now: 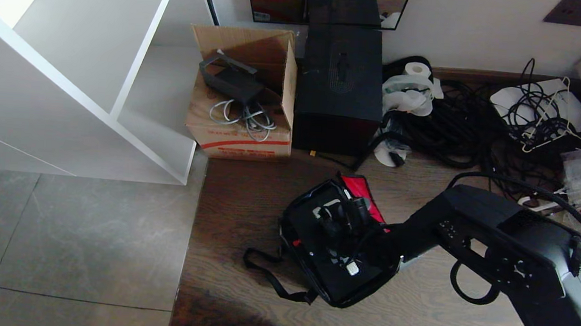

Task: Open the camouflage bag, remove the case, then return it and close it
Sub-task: Close the top of the storage box

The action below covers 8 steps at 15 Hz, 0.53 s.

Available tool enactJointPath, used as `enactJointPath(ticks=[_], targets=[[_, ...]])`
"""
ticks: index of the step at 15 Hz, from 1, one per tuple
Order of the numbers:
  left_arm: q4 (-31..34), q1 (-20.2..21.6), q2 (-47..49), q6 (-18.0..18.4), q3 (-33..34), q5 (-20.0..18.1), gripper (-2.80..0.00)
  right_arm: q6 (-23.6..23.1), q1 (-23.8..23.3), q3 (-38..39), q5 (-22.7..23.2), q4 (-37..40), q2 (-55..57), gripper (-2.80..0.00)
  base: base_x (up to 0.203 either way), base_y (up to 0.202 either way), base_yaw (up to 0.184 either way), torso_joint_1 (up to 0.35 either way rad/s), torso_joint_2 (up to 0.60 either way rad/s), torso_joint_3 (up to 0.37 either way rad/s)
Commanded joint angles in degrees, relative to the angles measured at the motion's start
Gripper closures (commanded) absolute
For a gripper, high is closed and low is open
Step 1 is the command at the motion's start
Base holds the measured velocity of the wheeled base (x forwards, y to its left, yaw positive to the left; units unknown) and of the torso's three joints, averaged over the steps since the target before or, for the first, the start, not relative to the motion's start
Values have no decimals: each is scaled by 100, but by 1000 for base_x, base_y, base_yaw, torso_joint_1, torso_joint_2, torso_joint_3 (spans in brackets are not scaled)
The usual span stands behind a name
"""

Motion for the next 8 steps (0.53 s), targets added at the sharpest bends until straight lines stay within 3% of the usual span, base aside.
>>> enactJointPath(ticks=[1,8], targets=[[-1,0,-2,-1,2,0,0,-97,-152,88,-47,-7,-59,0,0,0,0,0,0,0],[-1,0,-2,-1,-5,0,0,-503,-704,202,-79,-85,-190,0,0,0,0,0,0,0]])
